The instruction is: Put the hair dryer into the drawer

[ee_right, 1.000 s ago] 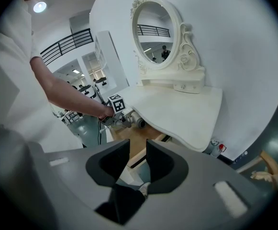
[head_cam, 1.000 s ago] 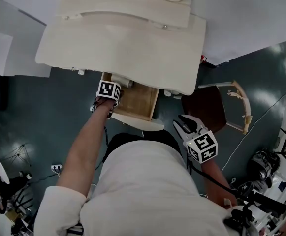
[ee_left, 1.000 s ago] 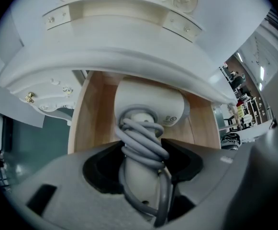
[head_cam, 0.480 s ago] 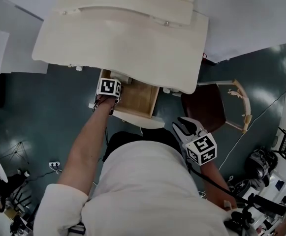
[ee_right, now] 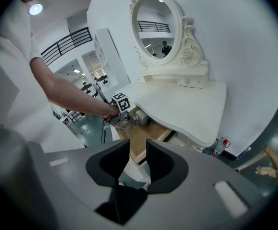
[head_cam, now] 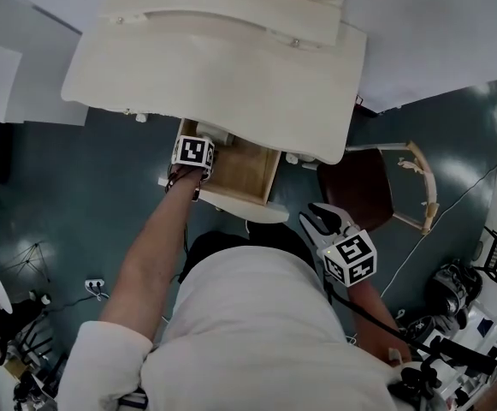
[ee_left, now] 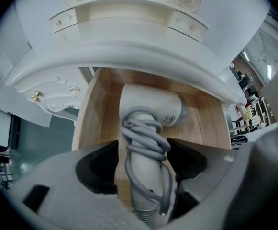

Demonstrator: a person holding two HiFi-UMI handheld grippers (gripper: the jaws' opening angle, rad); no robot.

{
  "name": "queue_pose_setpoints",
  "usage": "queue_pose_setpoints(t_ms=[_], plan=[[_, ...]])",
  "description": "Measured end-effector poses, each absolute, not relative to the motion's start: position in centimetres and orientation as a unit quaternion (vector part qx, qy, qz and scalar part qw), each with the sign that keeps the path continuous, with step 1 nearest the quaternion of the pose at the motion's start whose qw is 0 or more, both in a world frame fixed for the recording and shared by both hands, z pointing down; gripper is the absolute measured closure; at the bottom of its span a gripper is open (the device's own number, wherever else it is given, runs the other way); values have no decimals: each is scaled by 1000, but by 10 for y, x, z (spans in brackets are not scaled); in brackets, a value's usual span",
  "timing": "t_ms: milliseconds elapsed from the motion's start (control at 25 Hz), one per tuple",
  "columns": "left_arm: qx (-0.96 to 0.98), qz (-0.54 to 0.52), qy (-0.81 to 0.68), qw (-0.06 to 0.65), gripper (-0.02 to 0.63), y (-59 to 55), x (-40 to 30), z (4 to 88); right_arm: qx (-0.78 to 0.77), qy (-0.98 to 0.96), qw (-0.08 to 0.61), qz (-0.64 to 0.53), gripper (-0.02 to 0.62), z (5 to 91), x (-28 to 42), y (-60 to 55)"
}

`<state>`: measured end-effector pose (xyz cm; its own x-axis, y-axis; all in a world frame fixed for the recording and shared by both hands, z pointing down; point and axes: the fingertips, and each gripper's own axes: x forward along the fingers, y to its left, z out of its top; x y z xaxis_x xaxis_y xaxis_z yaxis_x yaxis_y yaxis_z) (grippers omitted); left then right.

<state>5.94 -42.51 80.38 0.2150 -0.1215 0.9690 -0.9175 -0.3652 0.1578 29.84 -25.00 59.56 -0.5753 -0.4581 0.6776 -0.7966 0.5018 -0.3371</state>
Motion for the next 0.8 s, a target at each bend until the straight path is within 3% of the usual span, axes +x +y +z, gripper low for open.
queue_pose_setpoints(t_ms=[800], plan=[[728,422,-376,387,272,-412,45,720,348,-852,257,297,487,581,241,-248]])
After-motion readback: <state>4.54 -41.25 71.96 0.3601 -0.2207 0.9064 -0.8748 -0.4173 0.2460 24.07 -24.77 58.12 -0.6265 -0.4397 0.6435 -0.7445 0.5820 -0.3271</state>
